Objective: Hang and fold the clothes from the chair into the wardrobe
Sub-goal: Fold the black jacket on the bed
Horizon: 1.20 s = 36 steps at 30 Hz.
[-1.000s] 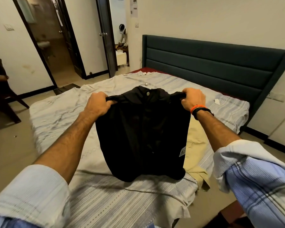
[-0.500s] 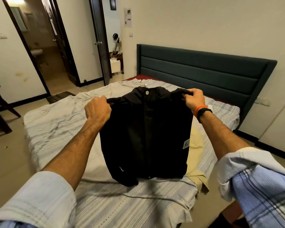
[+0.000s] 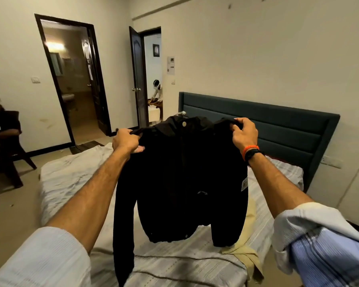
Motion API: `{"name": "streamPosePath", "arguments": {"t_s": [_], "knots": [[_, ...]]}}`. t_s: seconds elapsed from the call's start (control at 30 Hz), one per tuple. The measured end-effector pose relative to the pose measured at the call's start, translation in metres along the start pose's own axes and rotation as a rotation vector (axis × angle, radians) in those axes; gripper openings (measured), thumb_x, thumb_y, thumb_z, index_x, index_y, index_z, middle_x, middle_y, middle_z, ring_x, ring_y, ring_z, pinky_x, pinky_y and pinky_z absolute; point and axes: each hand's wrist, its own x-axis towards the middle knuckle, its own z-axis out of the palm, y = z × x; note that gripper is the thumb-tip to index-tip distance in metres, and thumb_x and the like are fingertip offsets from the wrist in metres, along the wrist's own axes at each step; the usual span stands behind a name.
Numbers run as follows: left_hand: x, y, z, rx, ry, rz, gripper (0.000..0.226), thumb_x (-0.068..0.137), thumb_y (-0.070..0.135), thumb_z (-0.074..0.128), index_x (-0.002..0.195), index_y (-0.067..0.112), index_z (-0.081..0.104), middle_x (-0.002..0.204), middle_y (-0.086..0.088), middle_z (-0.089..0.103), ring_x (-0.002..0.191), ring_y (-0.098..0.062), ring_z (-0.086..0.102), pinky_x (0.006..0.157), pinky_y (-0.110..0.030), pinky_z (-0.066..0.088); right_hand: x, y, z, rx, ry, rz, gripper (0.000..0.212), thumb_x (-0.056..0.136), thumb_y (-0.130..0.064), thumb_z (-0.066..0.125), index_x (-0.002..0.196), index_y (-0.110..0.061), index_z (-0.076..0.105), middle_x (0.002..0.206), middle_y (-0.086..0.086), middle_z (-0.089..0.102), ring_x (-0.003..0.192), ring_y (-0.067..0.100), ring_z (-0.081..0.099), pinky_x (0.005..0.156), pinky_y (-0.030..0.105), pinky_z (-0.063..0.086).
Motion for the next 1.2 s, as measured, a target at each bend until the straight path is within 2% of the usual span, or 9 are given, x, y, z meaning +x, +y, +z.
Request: {"name": "streamPosePath", "arguments": {"t_s": [0.1,0.17,0.27,0.43,0.57,0.77,0.9,1.07,1.2], "knots": [[-0.020,0.000,-0.002,-0.147,-0.012,0.022,0.017,0.088,0.012,0.068,0.103,0.017,0.063,0.109,-0.009,0.066,0.091,-0.028,0.070,0.076,-0.044,0.062,-0.015,0.001,-0.015,0.044,-0.002,0.010,0.021,0.097,-0.009,0.055,0.116,-0.005,0.064,0.118,0.012,0.066,0.112,0.026,0.060,0.096,0.033,0.045],[-0.028,-0.005,-0.003,-0.138,0.012,0.064,0.030,0.087,0.020,0.070,0.115,0.018,0.059,0.111,-0.008,0.066,0.096,-0.027,0.068,0.083,-0.044,0.060,-0.023,0.005,-0.019,0.083,-0.007,0.057,0.021,0.098,-0.010,0.056,0.116,-0.005,0.063,0.117,0.012,0.066,0.111,0.026,0.060,0.092,0.031,0.045],[-0.054,-0.017,-0.007,-0.180,0.025,0.067,0.031,0.088,0.031,0.069,0.115,0.020,0.058,0.109,-0.006,0.067,0.100,-0.026,0.066,0.090,-0.045,0.057,-0.039,0.006,-0.033,0.102,-0.046,0.071,0.021,0.097,-0.012,0.058,0.115,-0.005,0.064,0.116,0.012,0.067,0.111,0.025,0.061,0.089,0.028,0.045],[-0.123,-0.016,-0.024,-0.108,0.201,0.162,0.030,0.095,0.029,0.063,0.119,0.012,0.056,0.107,-0.001,0.060,0.099,-0.019,0.056,0.083,-0.028,0.045,-0.077,0.005,-0.048,0.196,-0.024,0.091,0.021,0.098,-0.010,0.057,0.117,-0.005,0.062,0.116,0.008,0.065,0.108,0.020,0.060,0.097,0.031,0.048],[-0.160,-0.014,-0.033,-0.120,0.346,0.222,0.026,0.096,0.022,0.062,0.119,0.012,0.057,0.110,-0.001,0.061,0.100,-0.017,0.055,0.084,-0.024,0.041,-0.096,0.001,-0.053,0.245,0.002,0.062,0.021,0.098,-0.008,0.056,0.117,-0.005,0.061,0.112,0.005,0.064,0.104,0.015,0.058,0.089,0.022,0.046],[-0.165,-0.012,-0.044,-0.117,0.422,0.241,0.027,0.094,0.020,0.064,0.119,0.011,0.057,0.119,-0.007,0.064,0.109,-0.022,0.058,0.086,-0.023,0.041,-0.105,-0.011,-0.046,0.325,0.030,-0.019,0.020,0.096,-0.005,0.057,0.116,-0.004,0.062,0.108,0.001,0.062,0.104,0.012,0.058,0.076,0.001,0.044],[-0.150,-0.019,-0.038,-0.098,0.417,0.252,0.027,0.095,0.017,0.062,0.120,0.009,0.055,0.120,-0.008,0.063,0.109,-0.021,0.057,0.085,-0.021,0.040,-0.096,-0.008,-0.030,0.344,0.021,-0.009,0.021,0.097,-0.005,0.057,0.117,-0.003,0.060,0.109,0.002,0.061,0.103,0.012,0.057,0.074,0.000,0.043],[-0.114,-0.091,-0.004,0.003,0.302,0.044,0.033,0.097,0.025,0.060,0.123,0.006,0.052,0.127,-0.015,0.059,0.116,-0.030,0.055,0.083,-0.024,0.036,-0.104,0.063,0.025,0.160,-0.142,0.125,0.018,0.097,-0.011,0.058,0.113,-0.005,0.060,0.107,0.005,0.063,0.103,0.021,0.060,0.083,0.022,0.045],[-0.094,-0.184,0.040,0.088,0.150,-0.176,0.037,0.097,0.027,0.060,0.126,0.005,0.051,0.130,-0.017,0.056,0.119,-0.033,0.054,0.091,-0.032,0.041,-0.141,0.148,0.076,0.013,-0.299,0.262,0.022,0.096,-0.010,0.060,0.114,0.001,0.059,0.113,0.013,0.064,0.102,0.022,0.058,0.081,0.019,0.039]]}}
